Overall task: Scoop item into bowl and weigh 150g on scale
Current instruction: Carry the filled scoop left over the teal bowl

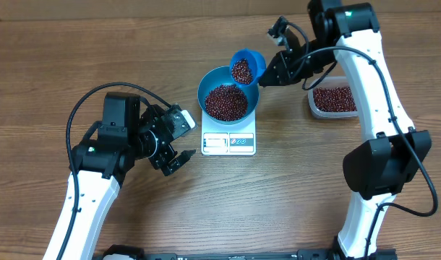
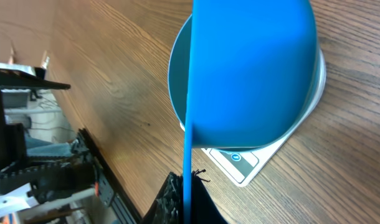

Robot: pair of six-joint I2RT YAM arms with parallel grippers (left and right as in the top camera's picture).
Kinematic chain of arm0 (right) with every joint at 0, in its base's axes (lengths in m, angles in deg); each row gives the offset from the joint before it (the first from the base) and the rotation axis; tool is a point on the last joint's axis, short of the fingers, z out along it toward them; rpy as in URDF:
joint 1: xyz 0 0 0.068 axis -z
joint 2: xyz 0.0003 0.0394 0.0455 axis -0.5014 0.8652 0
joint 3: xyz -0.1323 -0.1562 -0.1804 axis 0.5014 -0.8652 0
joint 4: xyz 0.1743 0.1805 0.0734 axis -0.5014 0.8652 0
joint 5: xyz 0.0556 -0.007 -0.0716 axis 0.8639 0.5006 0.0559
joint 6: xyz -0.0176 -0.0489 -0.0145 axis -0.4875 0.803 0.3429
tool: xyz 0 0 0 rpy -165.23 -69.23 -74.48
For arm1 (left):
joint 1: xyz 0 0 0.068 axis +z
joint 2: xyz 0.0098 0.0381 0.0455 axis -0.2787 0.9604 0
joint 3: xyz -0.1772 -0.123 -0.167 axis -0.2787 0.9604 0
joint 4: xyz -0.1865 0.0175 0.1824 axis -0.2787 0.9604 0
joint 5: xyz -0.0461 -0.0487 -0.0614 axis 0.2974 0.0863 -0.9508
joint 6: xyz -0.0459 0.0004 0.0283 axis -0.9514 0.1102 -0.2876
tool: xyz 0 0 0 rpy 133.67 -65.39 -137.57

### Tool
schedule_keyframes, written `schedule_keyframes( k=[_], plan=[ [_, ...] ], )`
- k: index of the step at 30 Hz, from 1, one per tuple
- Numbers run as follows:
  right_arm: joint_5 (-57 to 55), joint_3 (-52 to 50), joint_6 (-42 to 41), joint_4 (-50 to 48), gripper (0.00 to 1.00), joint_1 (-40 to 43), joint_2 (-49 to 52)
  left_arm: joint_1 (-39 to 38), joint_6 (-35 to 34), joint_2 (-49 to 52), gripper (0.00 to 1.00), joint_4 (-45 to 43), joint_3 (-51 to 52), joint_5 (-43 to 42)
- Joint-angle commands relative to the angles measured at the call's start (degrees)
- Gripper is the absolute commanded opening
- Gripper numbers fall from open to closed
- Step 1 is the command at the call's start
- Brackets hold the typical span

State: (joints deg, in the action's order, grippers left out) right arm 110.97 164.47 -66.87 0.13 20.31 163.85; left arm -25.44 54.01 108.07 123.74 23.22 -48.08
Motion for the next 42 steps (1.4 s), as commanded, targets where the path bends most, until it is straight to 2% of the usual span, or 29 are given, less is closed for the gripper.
schedule_keyframes(
  k=[1, 17, 42],
  plan=[
    [-3.2, 1.7, -0.1, -0.2, 0.04, -1.8, -2.6, 0.2, 1.1, 0.3, 0.99, 0.0, 0.3, -0.1],
    [-23.7, 1.7, -8.0, -1.9, 0.04, -11.1, -2.6, 0.2, 1.1, 0.3, 0.99, 0.0, 0.3, -0.1],
    [-32.5, 1.7, -13.2, -2.8, 0.04, -14.4, -2.6, 0.2, 1.1, 0.3, 0.99, 0.0, 0.3, -0.1]
  ],
)
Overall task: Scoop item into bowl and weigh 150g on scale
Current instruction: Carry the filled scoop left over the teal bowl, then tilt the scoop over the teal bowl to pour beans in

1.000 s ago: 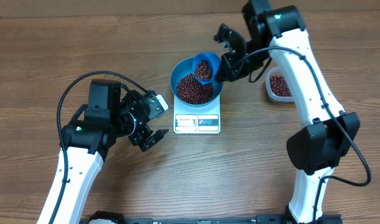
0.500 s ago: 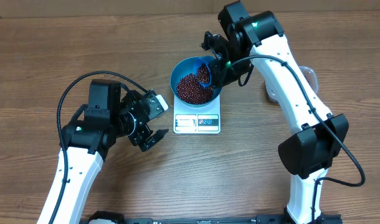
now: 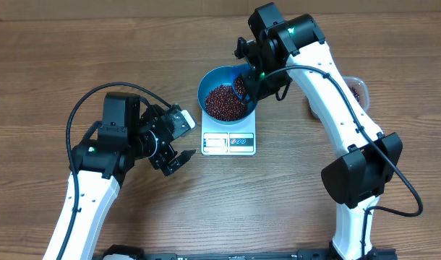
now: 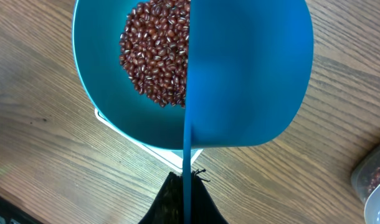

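Observation:
A blue bowl [image 3: 222, 100] holding red beans stands on the white scale [image 3: 228, 141]. My right gripper [image 3: 255, 72] is shut on the thin handle of a blue scoop [image 3: 242, 87], which is tipped over the bowl's right rim. In the right wrist view the scoop's blue back [image 4: 249, 74] covers the right half of the bowl [image 4: 96, 93]. The beans [image 4: 156, 53] show to its left, and the handle runs down into my right gripper [image 4: 187, 180]. My left gripper [image 3: 177, 159] is open just above the table, left of the scale.
A clear container of red beans [image 3: 356, 89] sits at the right, mostly hidden behind my right arm; its corner shows in the wrist view as the container [image 4: 372, 180]. The scale's display [image 3: 215, 143] faces the front edge.
My right gripper has moved the scoop from above the bowl's far-right rim, where it held beans, to low over the bowl's right side, with the arm swung left. The left arm has not moved.

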Robot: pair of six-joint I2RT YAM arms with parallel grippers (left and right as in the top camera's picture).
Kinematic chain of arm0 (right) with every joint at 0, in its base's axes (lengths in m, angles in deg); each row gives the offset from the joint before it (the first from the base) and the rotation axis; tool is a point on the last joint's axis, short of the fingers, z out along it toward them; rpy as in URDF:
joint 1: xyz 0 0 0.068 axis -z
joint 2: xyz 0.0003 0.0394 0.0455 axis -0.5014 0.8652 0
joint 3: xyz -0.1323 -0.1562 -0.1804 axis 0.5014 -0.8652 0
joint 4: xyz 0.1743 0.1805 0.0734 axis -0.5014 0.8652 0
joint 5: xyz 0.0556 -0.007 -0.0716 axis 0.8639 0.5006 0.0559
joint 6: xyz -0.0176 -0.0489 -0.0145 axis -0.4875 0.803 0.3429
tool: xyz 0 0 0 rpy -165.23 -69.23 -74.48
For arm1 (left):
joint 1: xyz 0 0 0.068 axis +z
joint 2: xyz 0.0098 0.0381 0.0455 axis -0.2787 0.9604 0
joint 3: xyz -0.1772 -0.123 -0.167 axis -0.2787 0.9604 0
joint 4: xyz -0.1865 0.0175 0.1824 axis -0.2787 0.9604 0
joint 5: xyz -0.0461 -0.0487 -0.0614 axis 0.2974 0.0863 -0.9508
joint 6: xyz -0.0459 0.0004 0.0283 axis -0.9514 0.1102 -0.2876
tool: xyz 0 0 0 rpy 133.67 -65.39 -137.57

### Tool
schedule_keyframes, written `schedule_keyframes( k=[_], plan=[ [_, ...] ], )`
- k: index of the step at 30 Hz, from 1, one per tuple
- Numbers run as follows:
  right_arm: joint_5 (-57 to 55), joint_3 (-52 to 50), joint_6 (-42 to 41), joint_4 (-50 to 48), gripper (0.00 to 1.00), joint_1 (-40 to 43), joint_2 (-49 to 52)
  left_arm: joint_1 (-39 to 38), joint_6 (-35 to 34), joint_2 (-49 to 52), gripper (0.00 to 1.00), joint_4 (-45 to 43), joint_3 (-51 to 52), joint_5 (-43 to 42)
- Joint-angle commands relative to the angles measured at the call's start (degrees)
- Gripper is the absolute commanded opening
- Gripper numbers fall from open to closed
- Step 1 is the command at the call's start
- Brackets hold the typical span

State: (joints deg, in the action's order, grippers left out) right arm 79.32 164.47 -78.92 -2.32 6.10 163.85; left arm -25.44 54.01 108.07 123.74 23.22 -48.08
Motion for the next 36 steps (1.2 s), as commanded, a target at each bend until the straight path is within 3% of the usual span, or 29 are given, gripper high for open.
schedule_keyframes(
  k=[1, 20, 36],
  plan=[
    [-0.9, 1.7, -1.3, -0.3, 0.04, -0.2, -2.6, 0.2, 1.1, 0.3, 0.99, 0.0, 0.3, -0.1],
    [-10.8, 1.7, -4.5, -0.6, 0.04, -5.1, -2.6, 0.2, 1.1, 0.3, 1.0, 0.0, 0.3, -0.1],
    [-10.8, 1.7, -4.5, -0.6, 0.04, -5.2, -2.6, 0.2, 1.1, 0.3, 0.99, 0.0, 0.3, -0.1]
  ],
)
